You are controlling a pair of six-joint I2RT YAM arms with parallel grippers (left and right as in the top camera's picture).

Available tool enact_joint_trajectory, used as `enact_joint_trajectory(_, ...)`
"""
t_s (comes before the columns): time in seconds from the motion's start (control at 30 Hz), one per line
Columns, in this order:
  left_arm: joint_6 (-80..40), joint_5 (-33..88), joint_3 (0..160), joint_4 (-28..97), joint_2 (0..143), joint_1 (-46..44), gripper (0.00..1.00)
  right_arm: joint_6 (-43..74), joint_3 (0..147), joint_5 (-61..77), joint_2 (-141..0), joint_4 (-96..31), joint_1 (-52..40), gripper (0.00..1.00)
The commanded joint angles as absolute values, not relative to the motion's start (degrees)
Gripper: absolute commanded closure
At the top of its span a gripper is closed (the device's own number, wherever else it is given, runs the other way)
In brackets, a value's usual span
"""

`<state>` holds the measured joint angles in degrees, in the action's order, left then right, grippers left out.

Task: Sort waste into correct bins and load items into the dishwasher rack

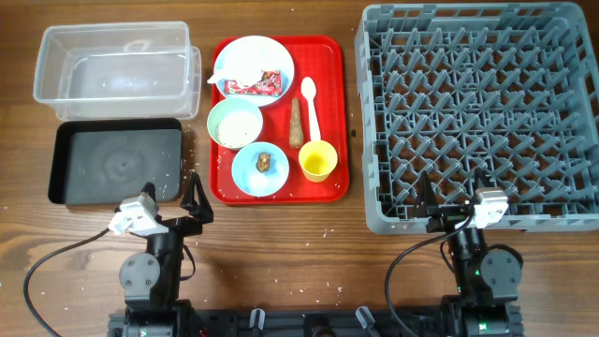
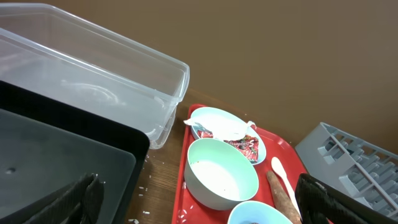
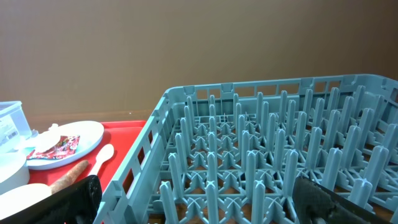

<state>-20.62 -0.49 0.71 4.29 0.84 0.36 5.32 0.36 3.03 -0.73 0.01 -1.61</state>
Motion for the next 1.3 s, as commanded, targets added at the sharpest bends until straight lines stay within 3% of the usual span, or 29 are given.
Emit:
enact_joint_trajectory(0.0,-19.7,0.2,0.4,4.3,0.8,0.1,0.00,6.1,0.3,3.9,-0.8,0.1,-1.5,0.01)
enact_joint_trajectory(0.67,-19.9,0.3,0.4,4.2,0.8,0.1,0.00,6.0,0.3,3.9,-1.4,0.1,-1.5,0.00)
enact_joint_trajectory(0.9,-20.1,2.1,0.4,1.5,0.8,0.1,0.00,6.0,2.3,3.5,-2.0,5.5,-1.5,0.00)
enact_joint_trajectory(1.1,-18.2,3.8,9.3,1.7,1.6,0.1,0.00,5.9,16.2,5.0,-13.9,6.2,-1.5,0.00)
enact_joint_trajectory(1.27,-16.6,3.9,18.1,3.6,11.7,0.1,0.00,3.0,30.9,14.5,-31.4,5.8,-1.5,0.00)
